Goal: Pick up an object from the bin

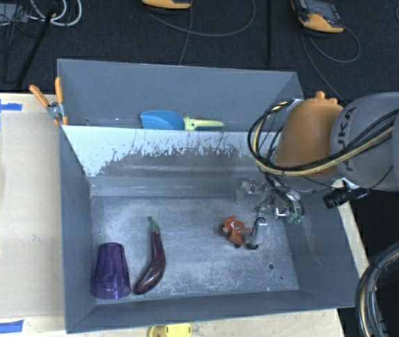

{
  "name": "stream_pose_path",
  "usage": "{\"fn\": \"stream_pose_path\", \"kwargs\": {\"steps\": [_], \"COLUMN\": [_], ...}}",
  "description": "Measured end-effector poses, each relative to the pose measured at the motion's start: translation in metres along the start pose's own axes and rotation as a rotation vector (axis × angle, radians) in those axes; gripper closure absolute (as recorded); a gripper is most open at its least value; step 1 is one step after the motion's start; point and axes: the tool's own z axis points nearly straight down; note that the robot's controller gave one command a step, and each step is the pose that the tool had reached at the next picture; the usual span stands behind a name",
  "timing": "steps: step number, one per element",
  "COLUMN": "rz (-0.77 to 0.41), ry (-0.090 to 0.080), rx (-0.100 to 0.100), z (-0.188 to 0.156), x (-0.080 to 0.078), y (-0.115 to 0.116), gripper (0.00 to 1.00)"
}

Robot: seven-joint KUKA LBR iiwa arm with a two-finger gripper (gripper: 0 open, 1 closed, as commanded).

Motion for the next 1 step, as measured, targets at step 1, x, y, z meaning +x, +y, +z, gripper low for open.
{"fn": "stream_pose_path", "kwargs": {"steps": [1], "rz": [0.055], "ry": [-0.006], "rx": [0.005], "z": [0.0098], "x": [0.0384], "y": [-0.0041], "gripper": [1.0]}}
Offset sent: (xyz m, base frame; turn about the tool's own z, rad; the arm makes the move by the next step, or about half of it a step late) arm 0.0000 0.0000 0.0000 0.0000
